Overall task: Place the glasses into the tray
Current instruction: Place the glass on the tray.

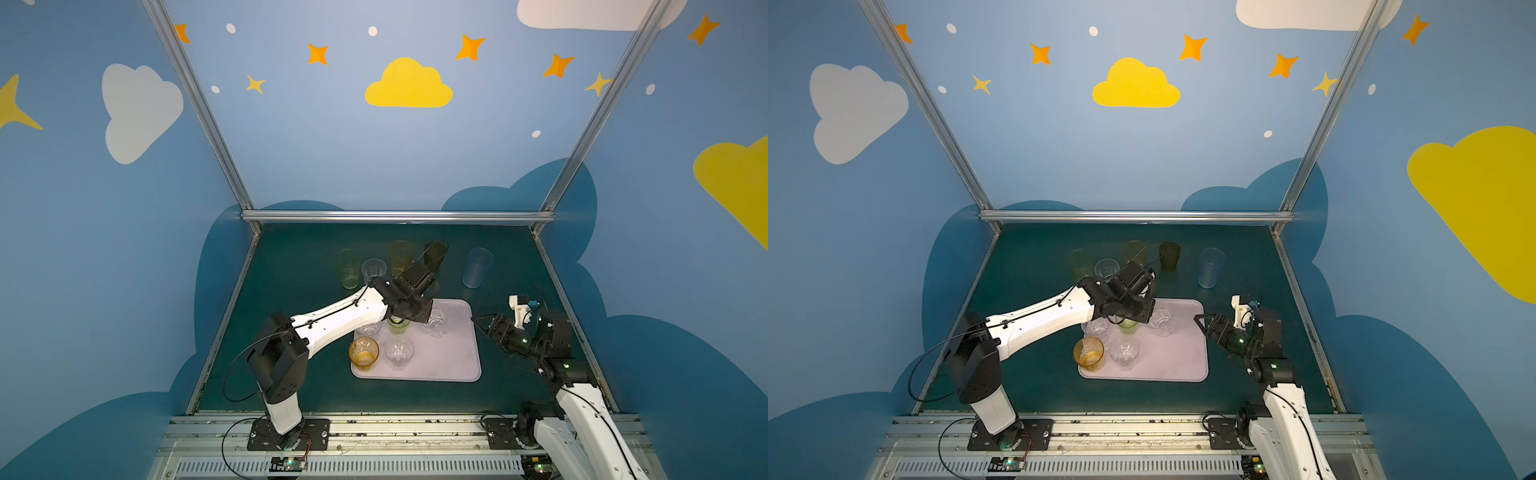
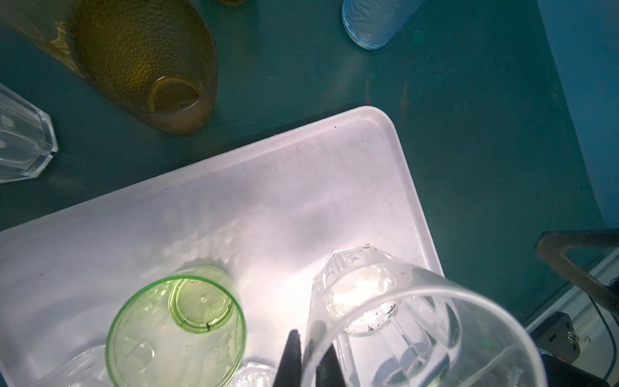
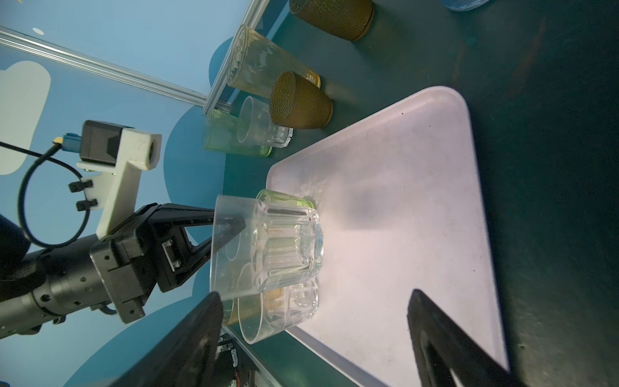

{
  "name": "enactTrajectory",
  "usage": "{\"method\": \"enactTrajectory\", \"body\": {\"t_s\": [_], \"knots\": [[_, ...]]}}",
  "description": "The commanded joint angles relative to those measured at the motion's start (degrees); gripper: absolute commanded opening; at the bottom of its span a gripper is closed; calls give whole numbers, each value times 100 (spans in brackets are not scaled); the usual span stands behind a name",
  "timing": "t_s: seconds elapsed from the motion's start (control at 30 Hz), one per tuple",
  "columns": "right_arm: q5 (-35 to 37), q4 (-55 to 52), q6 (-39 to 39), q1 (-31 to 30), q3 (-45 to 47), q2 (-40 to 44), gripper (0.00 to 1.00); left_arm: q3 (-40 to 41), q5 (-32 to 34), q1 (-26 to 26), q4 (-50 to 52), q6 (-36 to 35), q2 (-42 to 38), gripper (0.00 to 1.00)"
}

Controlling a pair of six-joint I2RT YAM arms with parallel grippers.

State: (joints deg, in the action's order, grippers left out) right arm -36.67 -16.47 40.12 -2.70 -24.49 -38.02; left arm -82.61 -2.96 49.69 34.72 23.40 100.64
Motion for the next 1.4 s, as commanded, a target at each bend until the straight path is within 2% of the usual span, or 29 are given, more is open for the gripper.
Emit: {"method": "enactTrajectory", "body": {"t_s": [0.0,0.67,0.97,1.27,1.37], "knots": [[-71,95,12,23,59,-12,87,-112,73,14,57,51,111,4],[-35,115,89,31,79,-56,87,-308,794,198,675,-89,482,5],[-32,21,53,35,50,-23,87,-352,781,208,683,-66,640,13],[-81,11,110,43,30,-26,87,-405,498,235,632,-57,584,24],[-79,10,135,45,30,-31,87,-429,498,234,650,-37,504,33]]}}
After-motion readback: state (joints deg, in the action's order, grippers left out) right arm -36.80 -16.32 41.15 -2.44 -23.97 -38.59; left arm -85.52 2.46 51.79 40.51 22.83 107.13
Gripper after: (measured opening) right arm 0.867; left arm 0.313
